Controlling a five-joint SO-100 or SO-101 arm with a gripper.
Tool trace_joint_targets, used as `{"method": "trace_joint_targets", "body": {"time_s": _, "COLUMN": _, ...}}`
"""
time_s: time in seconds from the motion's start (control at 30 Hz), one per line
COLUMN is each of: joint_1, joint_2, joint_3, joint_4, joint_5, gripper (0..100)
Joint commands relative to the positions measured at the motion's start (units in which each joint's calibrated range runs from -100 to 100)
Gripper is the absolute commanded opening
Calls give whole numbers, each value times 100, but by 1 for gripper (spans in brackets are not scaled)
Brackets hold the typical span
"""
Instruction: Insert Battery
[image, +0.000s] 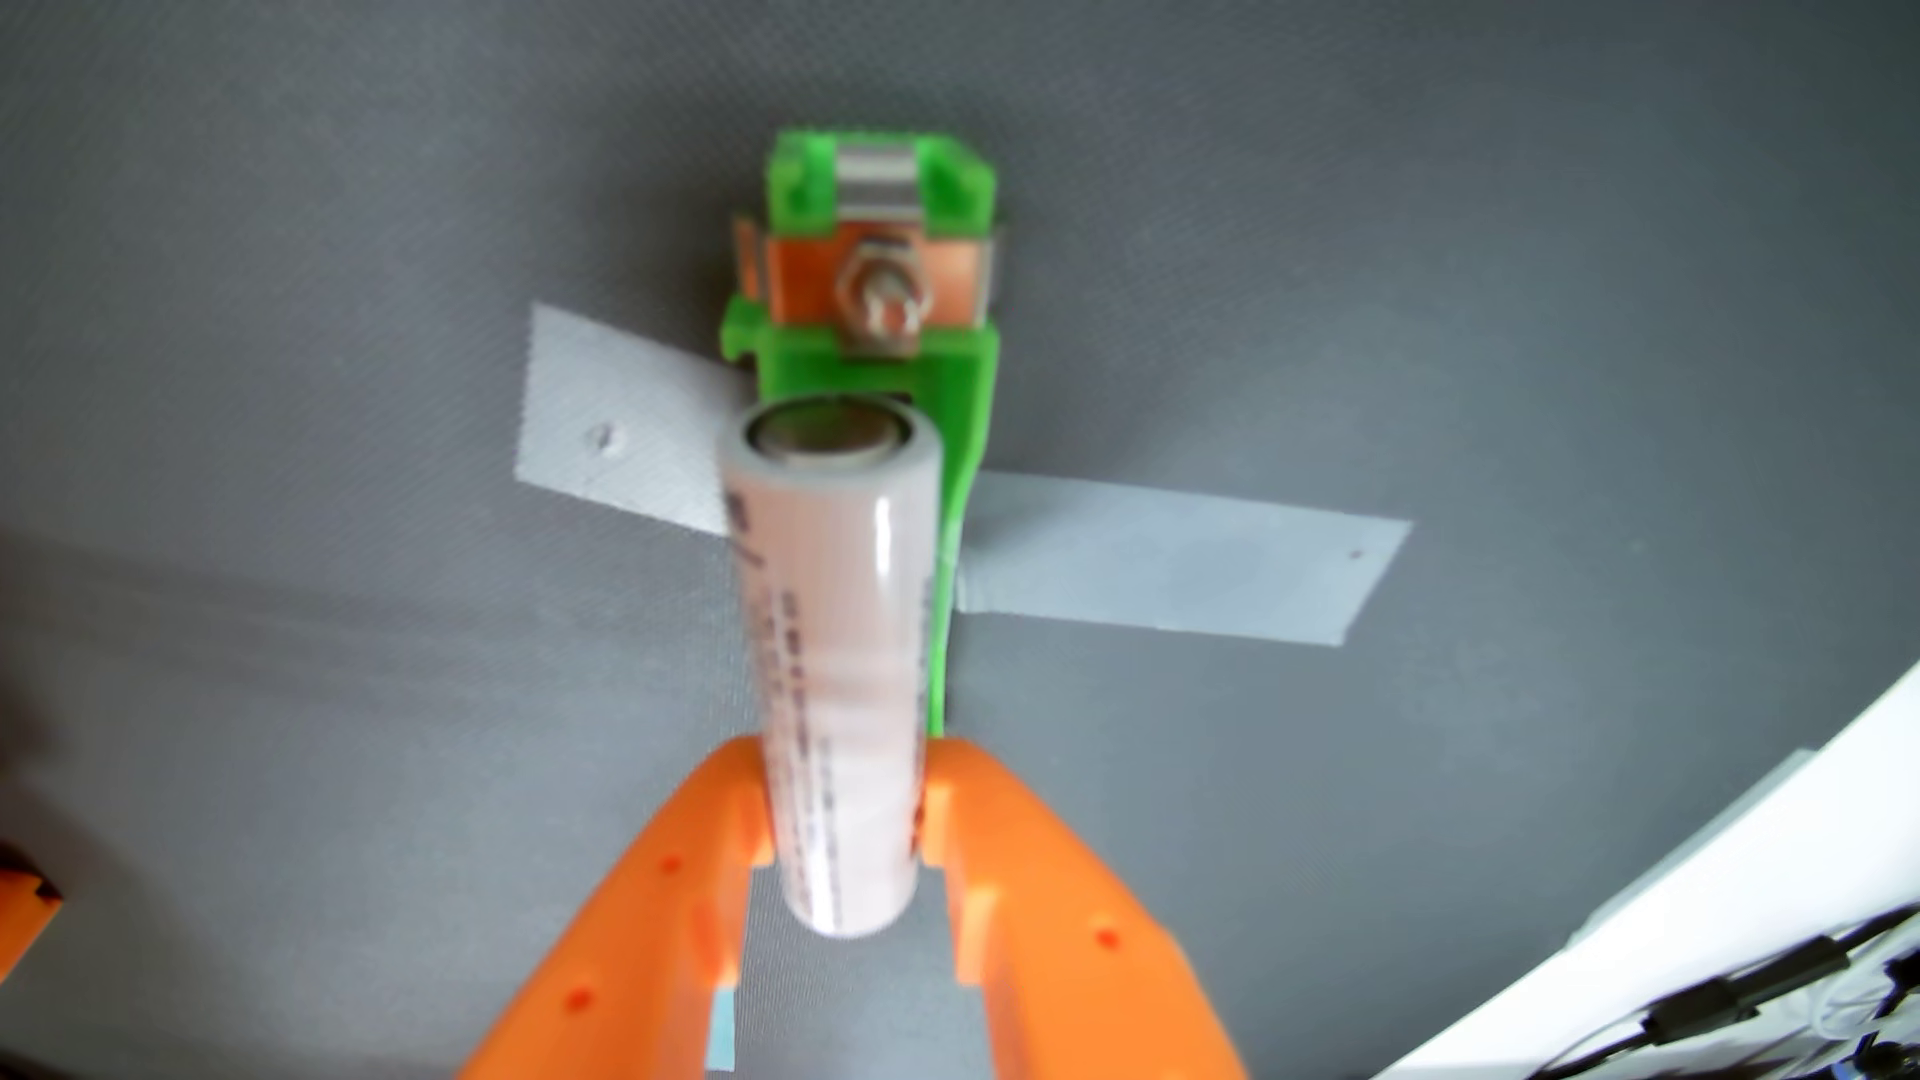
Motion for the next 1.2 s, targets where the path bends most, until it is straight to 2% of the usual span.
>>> {"method": "trace_joint_targets", "body": {"time_s": 0.0, "joint_1": 16, "joint_2": -22, "joint_3": -101, "joint_4": -34, "joint_5": 13, "gripper": 2}}
{"method": "trace_joint_targets", "body": {"time_s": 1.17, "joint_1": 75, "joint_2": 45, "joint_3": -11, "joint_4": -255, "joint_5": 126, "gripper": 2}}
